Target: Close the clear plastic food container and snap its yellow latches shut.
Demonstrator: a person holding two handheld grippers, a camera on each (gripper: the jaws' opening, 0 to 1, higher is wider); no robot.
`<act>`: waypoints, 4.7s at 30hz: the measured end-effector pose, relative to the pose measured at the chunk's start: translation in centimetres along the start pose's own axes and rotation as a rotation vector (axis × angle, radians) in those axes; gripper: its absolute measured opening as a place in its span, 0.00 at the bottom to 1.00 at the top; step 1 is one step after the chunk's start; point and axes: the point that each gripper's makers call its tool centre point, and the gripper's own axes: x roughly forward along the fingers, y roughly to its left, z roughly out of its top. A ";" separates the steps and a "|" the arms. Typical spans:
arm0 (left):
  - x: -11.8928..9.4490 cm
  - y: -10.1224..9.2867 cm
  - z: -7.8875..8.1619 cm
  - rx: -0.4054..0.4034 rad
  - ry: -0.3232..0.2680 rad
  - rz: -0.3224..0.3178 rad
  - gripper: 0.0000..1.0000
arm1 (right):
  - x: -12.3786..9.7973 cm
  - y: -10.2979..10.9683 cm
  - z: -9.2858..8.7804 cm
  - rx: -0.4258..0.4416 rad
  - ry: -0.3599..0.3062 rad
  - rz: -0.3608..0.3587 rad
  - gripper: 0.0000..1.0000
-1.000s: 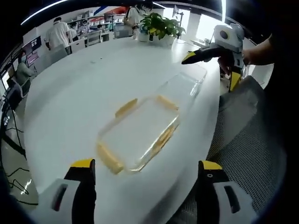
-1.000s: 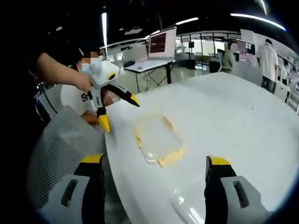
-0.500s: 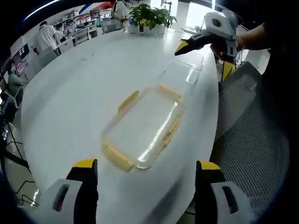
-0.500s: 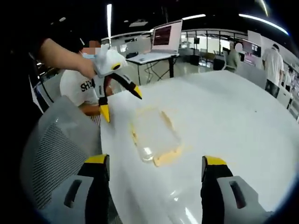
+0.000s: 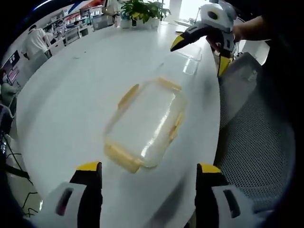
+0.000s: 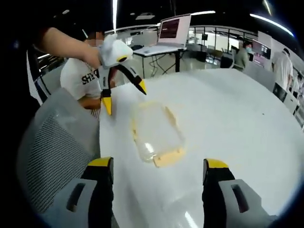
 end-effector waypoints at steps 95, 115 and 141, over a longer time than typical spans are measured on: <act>2.6 3.8 0.1 0.343 0.168 -0.088 0.33 | 7.0 -1.6 -2.9 -0.286 0.425 0.113 0.35; -0.5 1.5 2.2 0.286 0.136 -0.073 0.32 | 3.5 -0.9 -1.6 -0.313 0.378 0.167 0.35; -3.5 1.2 4.8 0.264 0.138 -0.043 0.33 | 0.3 -1.5 1.2 -0.338 0.338 0.190 0.35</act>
